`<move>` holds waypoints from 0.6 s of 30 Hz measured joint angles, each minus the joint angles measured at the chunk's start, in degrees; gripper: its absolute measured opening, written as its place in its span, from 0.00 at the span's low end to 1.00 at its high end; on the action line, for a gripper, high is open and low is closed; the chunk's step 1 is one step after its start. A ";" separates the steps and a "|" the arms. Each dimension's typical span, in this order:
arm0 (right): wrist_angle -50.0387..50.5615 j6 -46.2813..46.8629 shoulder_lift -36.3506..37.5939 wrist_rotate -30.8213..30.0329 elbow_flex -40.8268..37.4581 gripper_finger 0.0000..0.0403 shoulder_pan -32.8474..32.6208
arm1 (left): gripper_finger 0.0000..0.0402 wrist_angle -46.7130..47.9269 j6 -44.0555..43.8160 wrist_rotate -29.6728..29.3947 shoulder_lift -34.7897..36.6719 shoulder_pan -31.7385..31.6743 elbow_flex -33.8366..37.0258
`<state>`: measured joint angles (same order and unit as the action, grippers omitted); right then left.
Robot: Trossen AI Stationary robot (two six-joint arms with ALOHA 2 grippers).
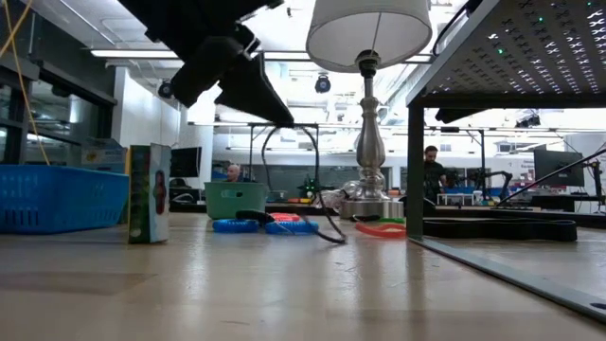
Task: Pick & Place Office Desk Supplies
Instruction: Put the gray rubber bands into the top blue bin
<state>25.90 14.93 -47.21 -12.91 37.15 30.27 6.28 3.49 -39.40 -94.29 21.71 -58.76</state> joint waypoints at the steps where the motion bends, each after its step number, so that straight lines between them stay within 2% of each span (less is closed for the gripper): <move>1: 0.00 0.01 0.01 0.00 0.00 0.26 0.01 | 0.00 0.01 0.19 -0.19 0.42 0.00 0.00; 13: 0.01 -0.01 0.01 0.02 0.00 0.26 0.01 | 0.00 0.92 4.92 -6.08 5.59 0.76 -0.02; 18: 0.01 0.01 0.00 0.00 0.00 0.26 0.00 | 0.00 4.91 5.27 -9.45 8.90 1.33 -0.02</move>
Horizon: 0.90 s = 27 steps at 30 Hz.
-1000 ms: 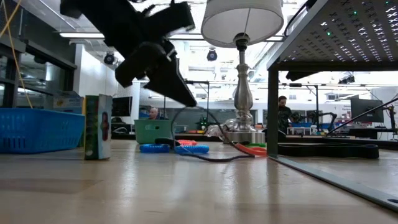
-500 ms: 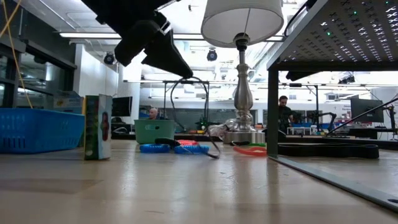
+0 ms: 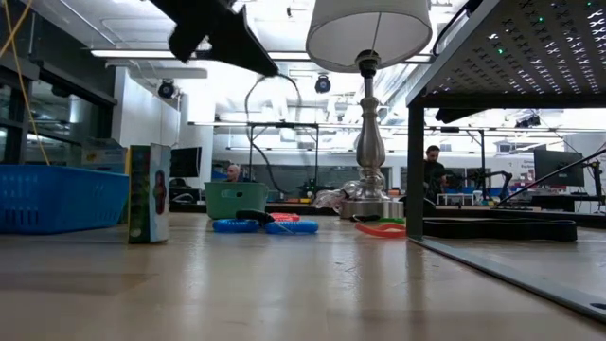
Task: Pick & Place Office Desk Supplies
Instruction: Put the gray rubber bands into the top blue bin
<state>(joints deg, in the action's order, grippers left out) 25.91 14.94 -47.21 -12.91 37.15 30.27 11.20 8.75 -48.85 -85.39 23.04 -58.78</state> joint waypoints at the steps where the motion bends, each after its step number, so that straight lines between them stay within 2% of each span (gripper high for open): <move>1: 0.00 0.00 0.01 0.00 0.00 0.26 0.00 | 0.00 0.83 -0.26 -0.48 0.79 0.14 0.00; 12: 0.00 -0.01 0.01 0.01 0.00 0.26 0.00 | 0.00 17.11 -9.71 -5.43 8.04 2.30 -0.02; 22: -0.01 -0.02 0.00 0.01 0.00 0.26 0.00 | 0.00 36.37 -25.58 -5.31 13.38 5.57 0.00; 27: -0.01 0.00 0.01 0.00 0.00 0.26 0.01 | 0.00 43.70 -30.73 -3.22 16.17 9.00 0.00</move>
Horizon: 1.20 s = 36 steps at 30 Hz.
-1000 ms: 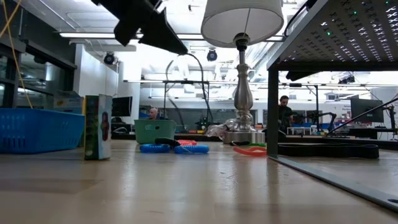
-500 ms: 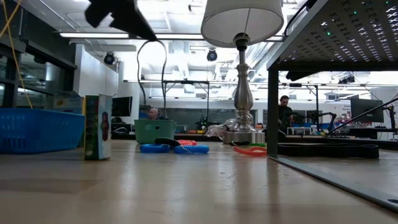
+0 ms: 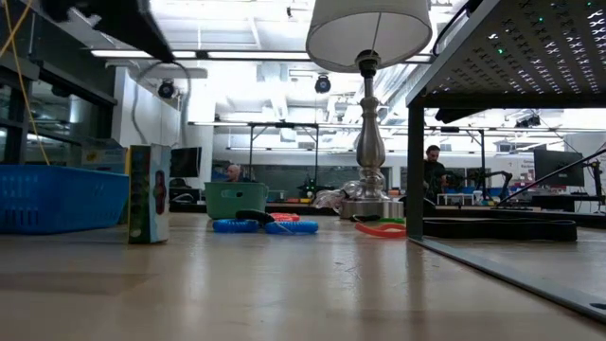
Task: Pick & Place Office Desk Supplies
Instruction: Put the gray rubber bands into the top blue bin
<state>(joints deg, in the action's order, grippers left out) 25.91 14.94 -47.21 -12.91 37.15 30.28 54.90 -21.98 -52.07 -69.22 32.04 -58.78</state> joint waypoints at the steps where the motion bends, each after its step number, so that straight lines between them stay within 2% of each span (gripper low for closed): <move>1: 0.01 0.00 -0.01 0.01 0.00 0.26 0.00 | 0.00 1.10 -0.82 0.79 0.67 0.79 0.00; 10: -0.01 0.00 0.01 0.00 0.00 0.26 -0.02 | 0.00 14.31 -11.71 7.99 6.06 7.02 0.00; 18: -0.01 -0.01 0.00 0.00 0.00 0.26 -0.02 | 0.00 25.17 -24.53 13.90 7.05 10.81 0.00; 28: 0.01 0.00 0.00 0.00 0.00 0.26 0.00 | 0.00 25.85 -31.48 21.66 5.53 14.22 0.00; 36: 0.01 0.00 -0.01 0.00 0.00 0.26 0.00 | 0.00 25.87 -33.01 22.46 1.88 17.06 0.00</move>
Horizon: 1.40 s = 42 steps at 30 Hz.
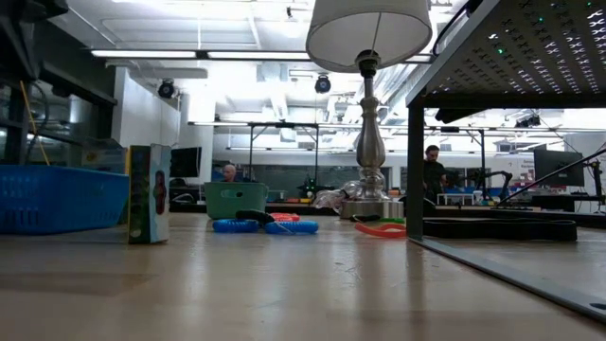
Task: Pick & Place Office Desk Supplies
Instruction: Put the gray rubber bands into the top blue bin
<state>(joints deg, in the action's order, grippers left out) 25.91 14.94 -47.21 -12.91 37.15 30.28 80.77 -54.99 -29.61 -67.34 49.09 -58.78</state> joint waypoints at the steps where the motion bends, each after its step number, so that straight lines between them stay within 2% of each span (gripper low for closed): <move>1: 0.00 -0.01 -0.01 0.02 0.00 0.26 0.00 | 0.00 -0.02 -0.35 0.37 -0.39 0.13 0.02; 14: 0.00 0.00 0.01 0.02 0.00 0.26 0.00 | 0.00 -1.23 1.07 1.26 -6.27 -1.24 2.11; 24: 0.00 -0.02 0.01 0.00 0.00 0.26 -0.02 | 0.00 -11.76 10.04 1.22 -7.20 -7.29 6.53; 32: 0.00 0.00 -0.01 0.02 0.00 0.26 0.00 | 0.00 -13.18 11.30 1.69 -7.20 -10.35 6.64; 42: 0.00 0.00 -0.01 0.02 0.00 0.26 -0.02 | 0.13 -13.35 11.72 1.84 -7.20 -10.83 6.64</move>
<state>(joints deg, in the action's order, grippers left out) 25.91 14.94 -47.22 -12.88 37.15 30.26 67.42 -43.27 -27.77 -74.54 38.26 -52.14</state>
